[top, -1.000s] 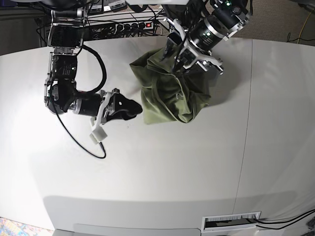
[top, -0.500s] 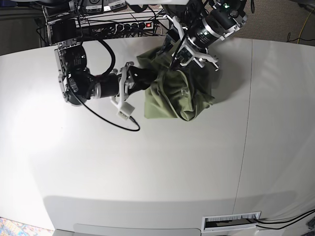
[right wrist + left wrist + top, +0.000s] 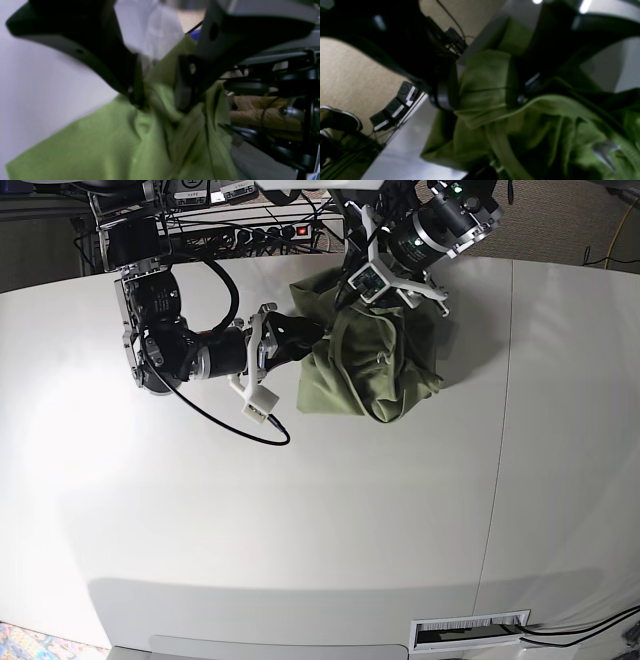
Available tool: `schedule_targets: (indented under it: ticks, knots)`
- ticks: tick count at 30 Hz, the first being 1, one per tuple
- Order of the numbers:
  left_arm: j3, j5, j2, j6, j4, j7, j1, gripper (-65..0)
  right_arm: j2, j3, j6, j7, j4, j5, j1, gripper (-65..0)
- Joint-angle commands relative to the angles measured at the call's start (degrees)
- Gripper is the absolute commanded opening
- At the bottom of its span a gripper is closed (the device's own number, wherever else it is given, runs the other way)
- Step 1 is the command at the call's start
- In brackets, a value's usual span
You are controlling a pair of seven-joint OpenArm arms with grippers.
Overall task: Fold the T-shirt properly
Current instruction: 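Grasp the bundle's edge with the left gripper and pull it flat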
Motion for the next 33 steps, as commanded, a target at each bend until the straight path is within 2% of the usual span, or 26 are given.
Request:
schedule_targets:
  ticks: [1,5,12,15,19,21,25,29,33]
  knots:
    - [0.04,-0.35,0.00,0.20,0.98,-1.73,0.20,-32.8,0.37,0.39,0.08,0.97,0.87,1.42,1.11,-44.0]
    - [0.04,1.75,-0.02,0.22,0.96,-2.60,0.20,-32.8,0.37,0.39,0.08,0.97,0.87,1.42,1.11,-44.0]
    - [0.04,1.64,-0.37,0.20,-1.14,-2.73,0.20,-33.6,0.37,0.39,0.08,0.97,0.87,1.40,1.11,-44.0]
    - [0.04,1.70,-1.14,0.20,-3.63,-4.07,0.17,-41.7,0.37,0.39,0.08,0.97,0.87,1.40,1.14,-44.0]
    - [0.04,1.70,-1.07,0.20,-4.61,-4.09,0.00,-59.3,0.37,0.39,0.08,0.97,0.87,1.40,1.14,-44.0]
    - [0.04,1.73,-1.09,0.20,-4.59,-4.07,-0.17,-64.4,0.37,0.39,0.08,0.97,0.87,1.38,1.11,-44.0]
    - [0.00,1.86,-1.09,0.20,-3.48,-3.82,-0.26,-65.0,0.39,1.11,0.08,0.97,0.87,0.63,1.11,-44.0]
    - [0.00,4.57,-1.09,0.28,-0.74,-3.78,-0.26,-65.0,0.42,2.51,0.08,0.97,0.87,0.35,1.11,-44.0]
    - [0.00,5.84,-1.09,3.54,1.95,-2.23,-0.26,-65.0,0.52,3.41,0.08,0.97,0.87,0.33,1.11,-44.0]
